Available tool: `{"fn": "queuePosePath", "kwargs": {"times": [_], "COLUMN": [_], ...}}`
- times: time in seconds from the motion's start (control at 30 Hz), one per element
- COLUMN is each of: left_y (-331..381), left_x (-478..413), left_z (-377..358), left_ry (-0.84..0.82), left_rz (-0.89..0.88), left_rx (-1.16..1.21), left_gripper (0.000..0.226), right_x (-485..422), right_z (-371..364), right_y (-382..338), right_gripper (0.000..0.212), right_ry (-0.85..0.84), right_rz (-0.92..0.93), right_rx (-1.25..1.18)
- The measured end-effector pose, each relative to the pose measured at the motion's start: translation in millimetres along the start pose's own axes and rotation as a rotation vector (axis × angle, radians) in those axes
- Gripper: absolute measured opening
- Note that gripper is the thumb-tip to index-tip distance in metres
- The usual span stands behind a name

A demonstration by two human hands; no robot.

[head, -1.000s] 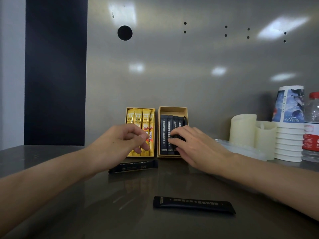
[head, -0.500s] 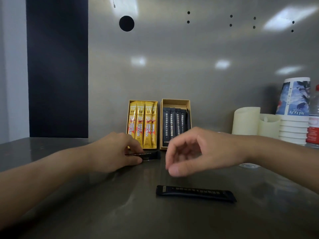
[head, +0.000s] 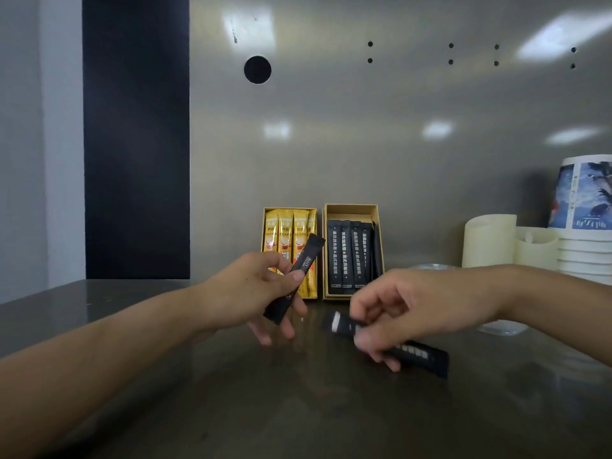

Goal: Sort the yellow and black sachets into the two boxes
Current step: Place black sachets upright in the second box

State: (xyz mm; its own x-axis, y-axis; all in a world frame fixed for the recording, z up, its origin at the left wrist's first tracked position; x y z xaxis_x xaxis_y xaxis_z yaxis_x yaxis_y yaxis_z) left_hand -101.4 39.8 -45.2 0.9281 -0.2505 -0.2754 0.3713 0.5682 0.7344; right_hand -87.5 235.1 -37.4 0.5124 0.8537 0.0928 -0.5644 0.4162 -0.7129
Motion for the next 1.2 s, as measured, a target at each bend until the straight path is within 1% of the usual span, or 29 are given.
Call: {"fn": "queuePosePath", "kwargs": {"times": [0.07,0.13,0.2,0.27,0.3,0.37,0.43,0.5,0.53,0.6,0.67,0.73,0.9,1.0,1.07,1.2], "left_y": [-0.1,-0.1,-0.8,-1.5,-1.4,0.0,2.0,3.8,4.7,6.3,7.1,6.6,2.4,3.1,4.5,6.2], "left_x": [-0.9,-1.6,-2.4,-3.2,-3.2,-2.4,-1.8,-1.8,-1.8,-1.6,-1.5,-1.3,-1.5,0.1,0.3,0.2], "left_z": [0.1,0.9,0.9,0.7,0.6,1.5,4.7,9.8,12.3,13.7,11.6,10.0,8.2,5.4,5.7,9.6], "left_ry": [0.007,0.008,-0.002,0.001,0.013,0.052,0.114,0.207,0.246,0.262,0.232,0.208,0.158,0.124,0.133,0.184], "left_rz": [-0.009,-0.022,-0.030,-0.029,-0.024,-0.013,-0.040,-0.108,-0.142,-0.171,-0.172,-0.164,-0.153,-0.139,-0.148,-0.162], "left_rx": [0.043,0.078,0.119,0.121,0.098,0.000,-0.170,-0.312,-0.353,-0.345,-0.268,-0.219,-0.232,-0.138,-0.118,-0.125], "left_gripper": [0.024,0.022,0.023,0.022,0.020,0.019,0.019,0.014,0.011,0.006,0.009,0.013,0.019,0.015,0.016,0.021], "right_x": [0.4,2.3,2.4,1.2,1.4,4.3,9.0,14.6,17.0,19.9,21.6,22.9,23.0,19.6,15.2,5.7], "right_z": [15.1,32.3,43.0,48.9,51.3,58.1,67.0,77.4,81.2,87.5,90.8,91.4,91.2,86.0,79.9,70.8], "right_y": [8.8,20.5,31.2,39.7,41.3,39.5,38.8,42.0,43.3,45.5,46.2,46.1,44.9,40.4,37.6,37.3], "right_gripper": [0.020,0.031,0.030,0.019,0.016,0.015,0.021,0.030,0.031,0.027,0.020,0.018,0.029,0.025,0.019,0.027], "right_ry": [0.124,0.272,0.351,0.378,0.385,0.429,0.525,0.650,0.701,0.764,0.773,0.768,0.793,0.743,0.702,0.666], "right_rz": [-0.007,-0.021,-0.038,-0.057,-0.050,-0.021,-0.008,-0.013,-0.018,-0.009,0.020,0.037,0.059,0.094,0.127,0.153], "right_rx": [-0.073,-0.056,-0.058,-0.143,-0.166,-0.117,-0.062,-0.052,-0.038,-0.022,-0.043,-0.054,-0.060,-0.107,-0.129,-0.123]}}
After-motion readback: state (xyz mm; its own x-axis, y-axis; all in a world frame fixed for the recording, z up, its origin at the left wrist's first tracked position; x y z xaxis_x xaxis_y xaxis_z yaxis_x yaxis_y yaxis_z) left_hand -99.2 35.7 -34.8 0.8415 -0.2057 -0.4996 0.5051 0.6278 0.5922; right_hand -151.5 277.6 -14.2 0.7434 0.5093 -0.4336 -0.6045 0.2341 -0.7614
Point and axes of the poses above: each hand's wrist, its own x-axis away from the middle knuckle, its own z-axis out of the back of the hand, y = z × x, the point moved 5 cm from there along -x, towards the middle knuckle, and after that the axes turned 8 degrees about -x, right-handed, at the moved point
